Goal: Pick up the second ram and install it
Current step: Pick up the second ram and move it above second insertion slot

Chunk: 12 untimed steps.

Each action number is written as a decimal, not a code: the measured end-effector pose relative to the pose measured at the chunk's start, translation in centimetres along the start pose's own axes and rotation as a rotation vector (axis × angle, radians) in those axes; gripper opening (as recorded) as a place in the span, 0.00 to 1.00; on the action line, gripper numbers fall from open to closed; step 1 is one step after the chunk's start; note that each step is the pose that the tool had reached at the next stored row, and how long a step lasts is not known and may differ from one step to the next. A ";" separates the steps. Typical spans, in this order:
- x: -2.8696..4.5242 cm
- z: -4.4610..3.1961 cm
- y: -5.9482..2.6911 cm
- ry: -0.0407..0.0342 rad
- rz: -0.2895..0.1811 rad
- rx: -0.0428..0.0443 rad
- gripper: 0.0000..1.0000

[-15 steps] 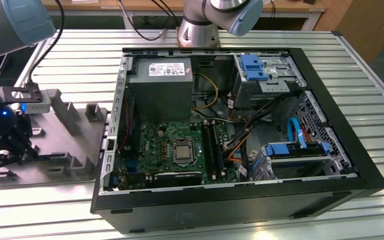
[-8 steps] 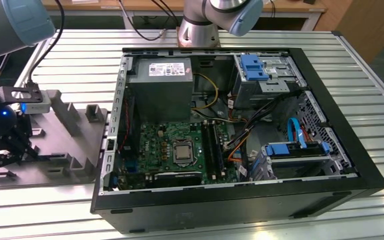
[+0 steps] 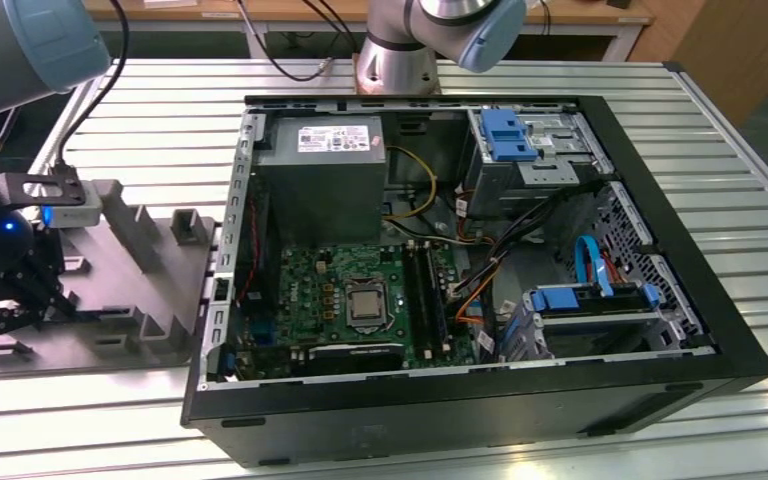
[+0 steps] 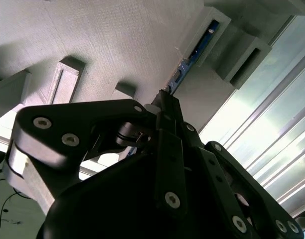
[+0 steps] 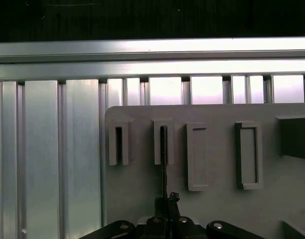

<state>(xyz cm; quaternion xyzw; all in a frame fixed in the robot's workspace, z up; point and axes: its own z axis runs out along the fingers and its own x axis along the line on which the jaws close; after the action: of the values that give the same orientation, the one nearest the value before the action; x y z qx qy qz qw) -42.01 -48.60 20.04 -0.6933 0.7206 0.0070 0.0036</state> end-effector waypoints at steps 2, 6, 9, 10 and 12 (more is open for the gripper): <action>0.00 0.00 0.00 0.0000 0.000 0.0000 0.11; -0.01 -0.27 0.00 -0.0001 0.000 0.0001 0.11; -0.01 -0.28 0.00 -0.0002 0.000 0.0003 0.11; 0.00 -0.29 0.00 -0.0001 0.000 0.0002 0.11; 0.00 -0.31 0.00 0.0000 0.000 0.0000 0.11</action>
<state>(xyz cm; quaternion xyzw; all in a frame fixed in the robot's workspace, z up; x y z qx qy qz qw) -42.01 -48.60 20.34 -0.6933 0.7206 0.0070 0.0036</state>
